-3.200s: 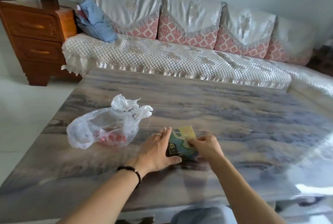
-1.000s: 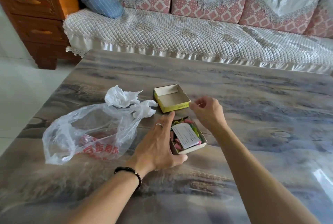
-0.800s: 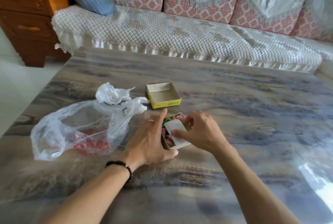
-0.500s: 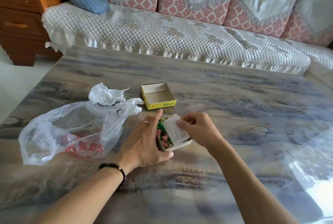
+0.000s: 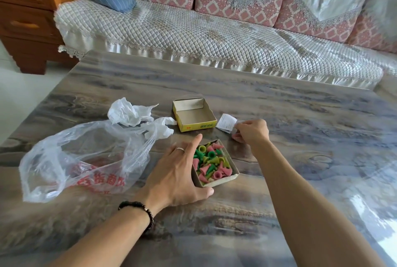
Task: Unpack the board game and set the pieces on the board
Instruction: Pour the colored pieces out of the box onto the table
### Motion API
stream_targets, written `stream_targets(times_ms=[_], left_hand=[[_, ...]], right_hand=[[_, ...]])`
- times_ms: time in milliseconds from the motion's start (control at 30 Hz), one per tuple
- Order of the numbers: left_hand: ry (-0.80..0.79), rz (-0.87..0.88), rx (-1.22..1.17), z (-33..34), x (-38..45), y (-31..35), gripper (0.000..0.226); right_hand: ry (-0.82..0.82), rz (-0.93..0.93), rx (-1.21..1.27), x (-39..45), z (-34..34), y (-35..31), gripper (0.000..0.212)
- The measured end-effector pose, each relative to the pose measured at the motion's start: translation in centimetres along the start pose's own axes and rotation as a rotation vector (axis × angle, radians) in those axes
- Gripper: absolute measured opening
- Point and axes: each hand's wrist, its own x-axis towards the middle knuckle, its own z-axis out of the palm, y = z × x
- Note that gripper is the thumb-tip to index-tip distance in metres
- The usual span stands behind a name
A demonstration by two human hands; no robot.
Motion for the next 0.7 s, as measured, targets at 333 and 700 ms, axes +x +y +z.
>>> stream_targets(times_ms=[333,700], left_hand=[[-0.03,0.007,0.044,0.0,0.0,0.3,0.131],[-0.05,-0.012,-0.012,0.2,0.3,0.1,0.131]], right_hand=[[-0.17,-1.148,-0.716,-9.3,0.4,3.9,0.032],[0.015,-1.193,-0.803,-9.0,1.7,3.8,0.033]])
